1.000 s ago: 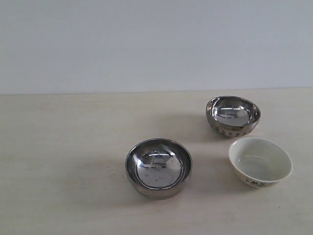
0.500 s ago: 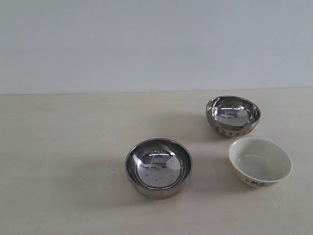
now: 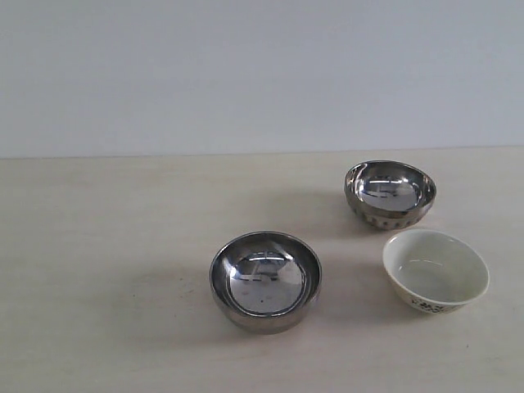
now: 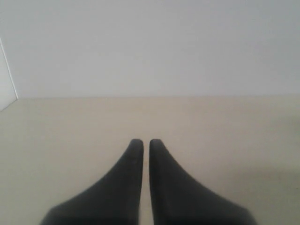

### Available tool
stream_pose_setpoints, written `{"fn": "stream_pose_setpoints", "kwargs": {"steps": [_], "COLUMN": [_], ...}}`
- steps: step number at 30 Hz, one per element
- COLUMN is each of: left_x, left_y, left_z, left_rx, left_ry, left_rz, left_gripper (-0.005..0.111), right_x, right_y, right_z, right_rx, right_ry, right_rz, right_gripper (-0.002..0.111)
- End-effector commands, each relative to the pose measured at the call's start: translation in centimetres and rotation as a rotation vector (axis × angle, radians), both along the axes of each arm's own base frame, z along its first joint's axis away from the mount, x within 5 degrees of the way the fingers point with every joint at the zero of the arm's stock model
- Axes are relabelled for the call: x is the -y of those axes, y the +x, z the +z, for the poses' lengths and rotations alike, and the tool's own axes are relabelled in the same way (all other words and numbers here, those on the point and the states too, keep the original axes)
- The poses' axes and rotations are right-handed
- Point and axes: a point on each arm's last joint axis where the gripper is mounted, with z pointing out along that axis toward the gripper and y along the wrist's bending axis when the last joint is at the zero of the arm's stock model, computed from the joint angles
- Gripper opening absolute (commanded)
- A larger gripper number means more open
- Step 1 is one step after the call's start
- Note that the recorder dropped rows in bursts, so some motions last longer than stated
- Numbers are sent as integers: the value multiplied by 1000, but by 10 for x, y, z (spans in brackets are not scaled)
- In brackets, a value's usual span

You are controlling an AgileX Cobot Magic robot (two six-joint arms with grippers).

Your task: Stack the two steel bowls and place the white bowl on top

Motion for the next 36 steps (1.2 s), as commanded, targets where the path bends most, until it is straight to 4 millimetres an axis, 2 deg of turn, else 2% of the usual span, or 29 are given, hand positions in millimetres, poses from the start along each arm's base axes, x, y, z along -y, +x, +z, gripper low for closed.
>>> {"fn": "stream_pose_setpoints", "kwargs": {"steps": [1, 3, 36], "left_x": [-1, -2, -1], "left_y": [-1, -2, -2], "left_z": [-8, -12, -13], "left_rx": [-75, -126, -132], "left_ry": [4, 8, -8], "left_rz": [12, 19, 16], "left_gripper": [4, 4, 4], "right_x": [0, 0, 0], "right_y": [0, 0, 0], "right_z": [1, 1, 1], "right_rx": [14, 14, 14], "right_ry": [-3, -3, -3], "right_rz": [1, 1, 1], "right_gripper": [0, 0, 0]}}
